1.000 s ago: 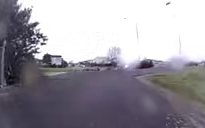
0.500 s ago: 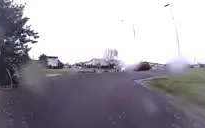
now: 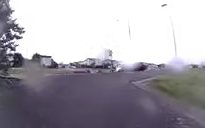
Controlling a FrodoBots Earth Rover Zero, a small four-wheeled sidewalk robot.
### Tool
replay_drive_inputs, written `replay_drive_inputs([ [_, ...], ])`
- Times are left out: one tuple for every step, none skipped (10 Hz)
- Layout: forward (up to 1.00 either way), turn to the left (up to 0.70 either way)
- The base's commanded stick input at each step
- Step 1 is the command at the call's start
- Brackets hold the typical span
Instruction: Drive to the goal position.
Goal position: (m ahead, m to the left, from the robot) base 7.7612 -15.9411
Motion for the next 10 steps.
replay_drive_inputs([
  [1.0, 0.0],
  [1.0, 0.0],
  [1.0, -0.09],
  [1.0, -0.25],
  [1.0, -0.38],
  [1.0, -0.33],
  [1.0, -0.25],
  [1.0, -0.11],
  [1.0, 0.0],
  [1.0, 0.0],
])
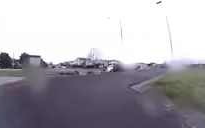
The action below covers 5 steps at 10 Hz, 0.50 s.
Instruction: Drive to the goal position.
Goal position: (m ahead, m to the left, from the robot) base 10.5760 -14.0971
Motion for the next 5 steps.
replay_drive_inputs([
  [1.0, 0.0],
  [1.0, 0.0],
  [1.0, 0.0],
  [1.0, -0.12],
  [1.0, -0.26],
])
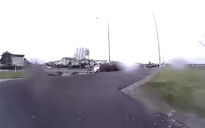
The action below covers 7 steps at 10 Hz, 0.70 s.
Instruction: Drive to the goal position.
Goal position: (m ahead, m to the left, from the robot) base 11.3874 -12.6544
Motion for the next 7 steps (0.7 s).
replay_drive_inputs([
  [1.0, -0.28],
  [1.0, -0.1],
  [1.0, 0.0],
  [1.0, 0.0],
  [1.0, 0.0],
  [1.0, 0.0],
  [1.0, 0.0],
])
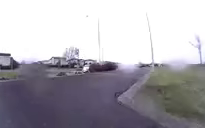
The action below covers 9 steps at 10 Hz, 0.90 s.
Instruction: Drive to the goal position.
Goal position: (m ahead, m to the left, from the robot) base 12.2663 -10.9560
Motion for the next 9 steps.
replay_drive_inputs([
  [1.0, 0.0],
  [1.0, 0.0],
  [1.0, 0.0],
  [1.0, 0.0],
  [1.0, 0.0],
  [1.0, 0.0],
  [1.0, 0.0],
  [1.0, 0.0],
  [1.0, 0.0],
])
